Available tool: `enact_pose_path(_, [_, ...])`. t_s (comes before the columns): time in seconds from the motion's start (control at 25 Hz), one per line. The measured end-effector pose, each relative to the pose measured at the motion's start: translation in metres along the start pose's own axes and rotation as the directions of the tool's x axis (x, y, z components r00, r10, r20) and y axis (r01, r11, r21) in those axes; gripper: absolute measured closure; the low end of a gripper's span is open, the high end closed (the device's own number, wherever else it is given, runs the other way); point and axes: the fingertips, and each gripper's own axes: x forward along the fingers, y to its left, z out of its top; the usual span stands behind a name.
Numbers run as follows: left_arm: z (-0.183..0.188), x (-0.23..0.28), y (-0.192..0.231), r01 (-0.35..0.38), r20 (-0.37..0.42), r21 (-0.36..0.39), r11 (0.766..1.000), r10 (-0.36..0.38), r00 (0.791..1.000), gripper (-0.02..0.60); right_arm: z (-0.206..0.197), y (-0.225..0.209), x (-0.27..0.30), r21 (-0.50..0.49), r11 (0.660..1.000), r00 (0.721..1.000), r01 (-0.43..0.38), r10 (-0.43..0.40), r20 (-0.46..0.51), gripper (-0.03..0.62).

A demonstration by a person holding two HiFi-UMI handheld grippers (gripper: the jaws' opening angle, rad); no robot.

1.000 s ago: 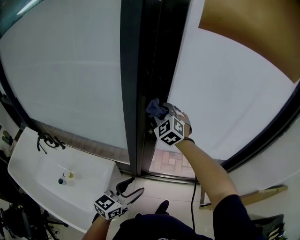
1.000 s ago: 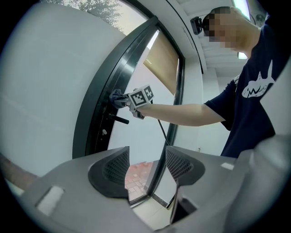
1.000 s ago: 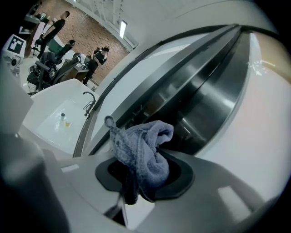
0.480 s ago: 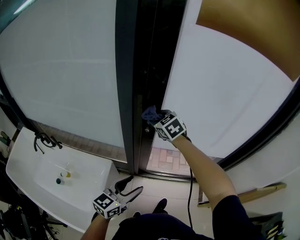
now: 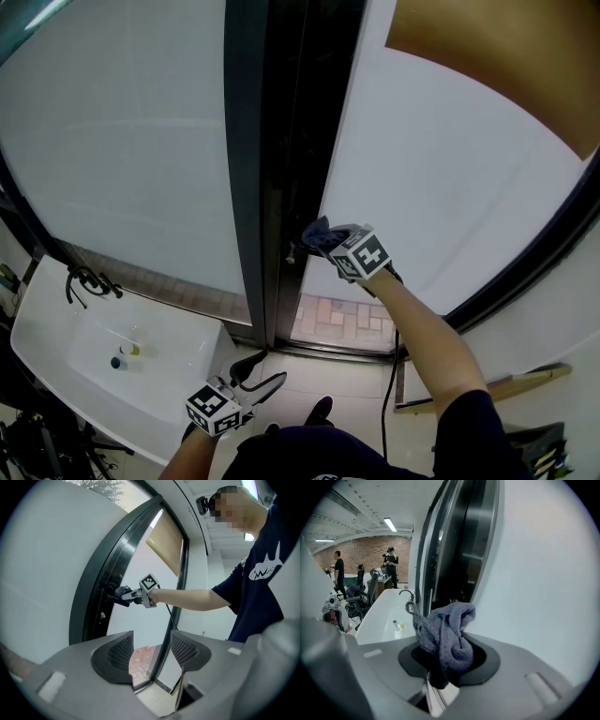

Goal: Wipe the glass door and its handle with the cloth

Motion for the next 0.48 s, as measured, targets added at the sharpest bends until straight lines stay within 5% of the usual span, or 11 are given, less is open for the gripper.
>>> enact_pose_path(0.32, [0.004,-0.001,-0.003,0.007,0.004,0.017,1.000,-0.007,1.000,0.337,-0.029,-0.024,-0.022,-0.010,0.997,0.993,0.078,-0.079,-0.085,0.470])
enact_pose_path(0.48, [0.008,-0.005,-0.005,-0.001,-0.001,0.020,1.000,0.001,1.000,0.337,-0.018,-0.026,-0.031,0.024,0.996,0.997,0.081,-0.080,-0.018,0.470])
